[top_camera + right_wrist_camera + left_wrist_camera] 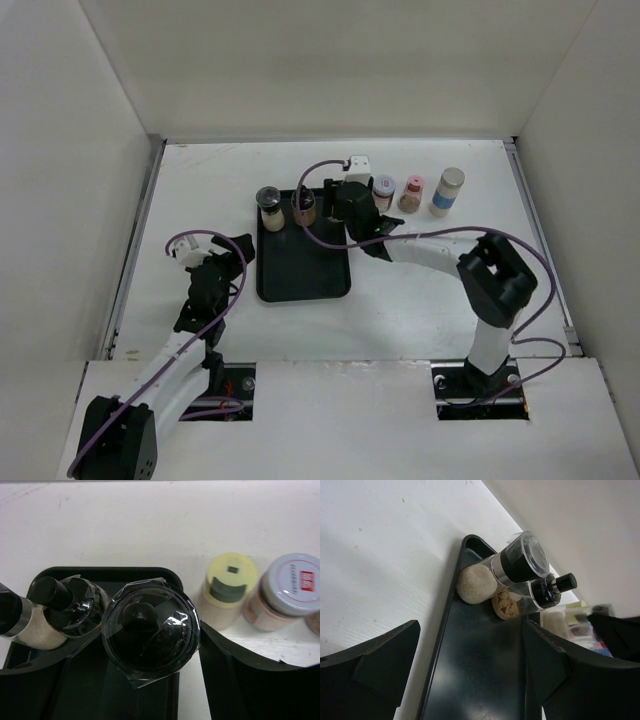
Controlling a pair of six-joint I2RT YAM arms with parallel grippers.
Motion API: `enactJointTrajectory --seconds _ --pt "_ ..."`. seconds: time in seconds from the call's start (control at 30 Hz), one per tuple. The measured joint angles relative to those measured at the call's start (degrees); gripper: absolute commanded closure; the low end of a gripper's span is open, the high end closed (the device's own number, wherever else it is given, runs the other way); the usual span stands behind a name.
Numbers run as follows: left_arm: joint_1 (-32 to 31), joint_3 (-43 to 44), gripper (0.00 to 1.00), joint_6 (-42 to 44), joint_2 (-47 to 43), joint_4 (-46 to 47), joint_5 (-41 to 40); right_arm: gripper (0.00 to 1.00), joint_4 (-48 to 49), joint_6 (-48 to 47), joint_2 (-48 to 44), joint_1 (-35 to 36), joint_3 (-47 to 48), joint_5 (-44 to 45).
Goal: Organize the condiment bottles
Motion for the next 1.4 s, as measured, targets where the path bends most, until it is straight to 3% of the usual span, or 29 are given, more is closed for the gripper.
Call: enactJointTrajectory --seconds 0.33,0.53,0.63,0.87,0.93,0.97,1.07,1.1,1.17,1.23,1.33,1.4 --pt "0.3 0.0 0.18 0.2 -0.5 -0.1 0.0 0.46 -0.2 -2.3 12.5 0.0 9.9 -3.3" --pt "0.3 0.0 0.17 0.2 -0.2 -0.1 0.0 0.14 0.7 -2.5 16.0 0.1 12.4 -3.5" --pt "0.3 0.0 0.17 0.2 -0.2 -0.1 0.0 0.04 1.5 -2.6 16.0 0.1 12.5 -3.4" --pt "0.3 0.0 0.17 0.2 -0.3 -0.1 0.0 0.0 1.4 -3.2 8.0 0.4 8.0 -3.6" --pt "0.3 0.0 0.17 0.2 -0.3 -0.1 -0.2 0.05 1.5 -3.5 2.2 0.4 5.1 -3.6" --pt "0.3 0.0 0.17 0.2 -0.3 -0.2 -0.2 0.13 1.6 -3.7 -0.8 0.4 3.8 -3.5" --pt "0.3 0.0 0.17 0.2 -0.3 -0.2 -0.2 0.51 2.7 -4.3 -10.3 0.0 -0.7 -3.0" --pt "0.3 0.0 0.17 0.2 -0.3 -0.2 -0.2 0.56 3.1 -4.2 -13.4 -0.2 -2.5 -2.7" --pt "0.3 0.0 0.17 0.2 -0.2 -0.2 -0.2 0.56 3.3 -4.2 -19.0 -2.1 -6.2 -1.7" --pt "0.3 0.0 0.17 0.2 -0.2 -0.2 -0.2 0.48 3.0 -4.1 -23.0 -6.2 -9.2 -0.3" --pt "0.0 0.0 0.17 0.2 -0.1 -0.1 -0.2 0.22 0.7 -3.8 -25.4 -14.7 -11.7 2.5" --pt "-0.2 0.0 0.17 0.2 0.3 0.0 -0.2 0.1 -1.9 -3.7 -25.2 -20.0 -12.0 4.2"
